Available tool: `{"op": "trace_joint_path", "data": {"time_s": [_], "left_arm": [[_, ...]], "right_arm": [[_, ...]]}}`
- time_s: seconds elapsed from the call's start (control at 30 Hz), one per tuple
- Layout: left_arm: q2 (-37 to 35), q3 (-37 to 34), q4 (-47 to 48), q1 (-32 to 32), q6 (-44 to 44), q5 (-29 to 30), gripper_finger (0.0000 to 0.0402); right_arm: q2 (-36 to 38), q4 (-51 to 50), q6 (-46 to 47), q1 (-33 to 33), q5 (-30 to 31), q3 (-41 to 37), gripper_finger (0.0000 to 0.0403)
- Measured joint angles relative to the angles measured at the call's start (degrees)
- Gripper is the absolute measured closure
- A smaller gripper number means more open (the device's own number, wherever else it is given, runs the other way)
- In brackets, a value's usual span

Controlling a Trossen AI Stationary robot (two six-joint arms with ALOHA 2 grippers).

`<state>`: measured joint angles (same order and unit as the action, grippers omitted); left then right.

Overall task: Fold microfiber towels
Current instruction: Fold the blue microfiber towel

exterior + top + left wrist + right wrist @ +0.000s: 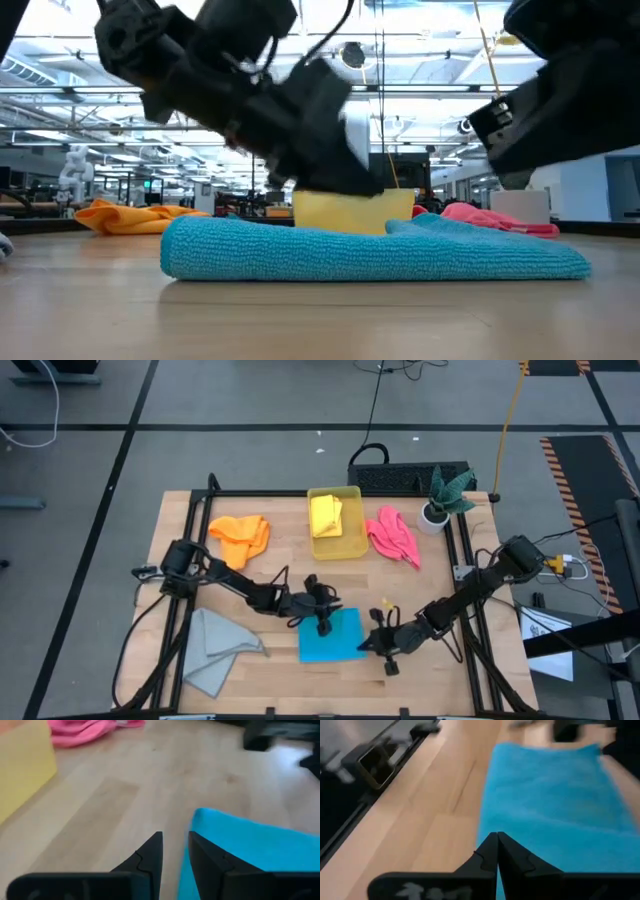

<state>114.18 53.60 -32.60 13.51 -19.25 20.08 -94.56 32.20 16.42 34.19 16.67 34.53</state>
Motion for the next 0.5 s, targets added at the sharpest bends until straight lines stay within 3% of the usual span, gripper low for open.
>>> {"op": "trace_joint_path", "data": {"time_s": [0.1, 0.2, 0.37, 0.5], "left_arm": [[-0.2, 0.5, 1.1, 2.2, 0.5, -3.5, 0.0309], [0.0, 0.3, 5.9, 4.4, -1.4, -3.1, 0.0309], [-0.1, 0.4, 18.9, 6.5, -10.1, 9.2, 0.0309], [-0.3, 0.6, 25.3, 6.9, -15.3, 11.8, 0.0309]], "right_arm": [[-0.6, -0.6, 1.4, -1.3, 4.9, -0.1, 0.0403], [-2.3, -1.2, 2.8, -3.4, 5.7, -0.1, 0.0403], [-5.8, -3.0, 5.2, -5.7, 4.5, -0.1, 0.0403], [-5.7, -7.3, 7.7, -6.1, 4.5, 0.1, 0.0403]]}}
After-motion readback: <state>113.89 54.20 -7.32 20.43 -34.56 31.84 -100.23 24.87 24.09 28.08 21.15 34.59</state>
